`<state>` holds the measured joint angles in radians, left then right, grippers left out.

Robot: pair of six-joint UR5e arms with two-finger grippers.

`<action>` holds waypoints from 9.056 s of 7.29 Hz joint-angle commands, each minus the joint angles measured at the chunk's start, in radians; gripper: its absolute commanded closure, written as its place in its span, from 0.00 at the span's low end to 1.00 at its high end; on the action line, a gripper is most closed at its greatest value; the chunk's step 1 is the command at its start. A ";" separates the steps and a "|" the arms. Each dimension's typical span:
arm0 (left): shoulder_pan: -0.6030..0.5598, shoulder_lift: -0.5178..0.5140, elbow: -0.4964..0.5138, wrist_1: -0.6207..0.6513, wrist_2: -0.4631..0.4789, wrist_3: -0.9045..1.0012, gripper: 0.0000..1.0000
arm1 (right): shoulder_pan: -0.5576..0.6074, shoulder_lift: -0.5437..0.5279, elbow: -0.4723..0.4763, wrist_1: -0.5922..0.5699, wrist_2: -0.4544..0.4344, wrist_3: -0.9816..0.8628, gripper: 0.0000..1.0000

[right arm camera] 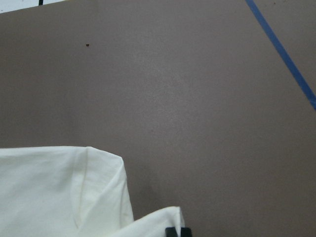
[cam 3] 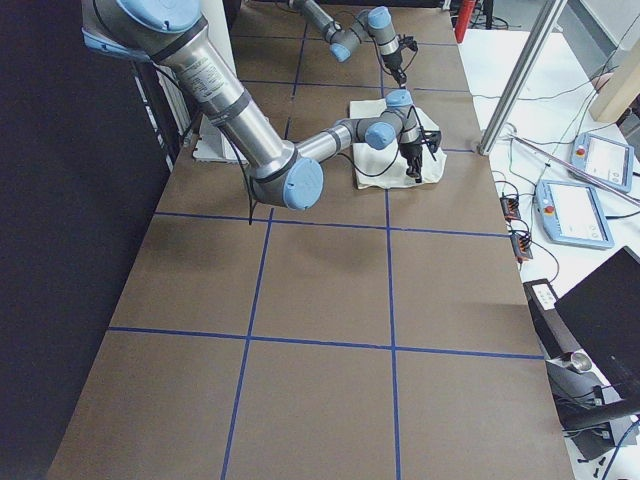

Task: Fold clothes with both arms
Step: 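Lay the hem down near the collar and open both grippers, then move the right gripper to the folded shirt's side edge and grasp it, then drag the folded shirt toward the robot with the right gripper, then grasp the shirt's far edge with both grippers and lift it, then pull the shirt straight with both grippers, rotating it square to the robot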

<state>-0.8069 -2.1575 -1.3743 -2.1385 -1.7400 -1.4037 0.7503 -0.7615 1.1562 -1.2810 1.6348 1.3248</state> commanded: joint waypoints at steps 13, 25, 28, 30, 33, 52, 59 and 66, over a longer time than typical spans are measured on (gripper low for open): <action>0.018 0.027 -0.028 -0.037 -0.033 0.035 0.60 | -0.138 -0.347 0.474 -0.001 0.014 0.233 0.37; 0.018 0.030 -0.032 -0.023 0.043 0.029 0.61 | -0.177 -0.349 0.522 0.003 -0.027 0.420 1.00; 0.018 0.028 -0.042 -0.023 0.039 0.028 0.62 | -0.292 -0.662 0.937 -0.030 -0.018 0.442 1.00; 0.021 0.028 -0.081 -0.023 0.030 0.023 0.63 | -0.569 -0.827 1.280 -0.261 -0.009 0.601 1.00; 0.089 0.030 -0.250 0.003 -0.063 -0.099 0.63 | -0.786 -0.753 1.320 -0.458 -0.065 0.672 0.00; 0.379 0.108 -0.296 0.138 0.005 -0.347 1.00 | -0.284 -0.417 0.909 -0.448 -0.075 0.425 0.00; 0.111 0.009 -0.118 0.089 0.017 -0.066 1.00 | -0.295 -0.415 0.846 -0.195 -0.024 0.425 0.00; 0.037 -0.119 0.084 -0.250 -0.082 -0.077 0.62 | -0.391 -0.387 0.817 -0.109 -0.039 0.512 0.00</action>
<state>-0.7720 -2.4120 -1.0917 -2.3873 -1.7532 -1.4772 0.4023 -1.1499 1.9928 -1.4008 1.6013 1.7950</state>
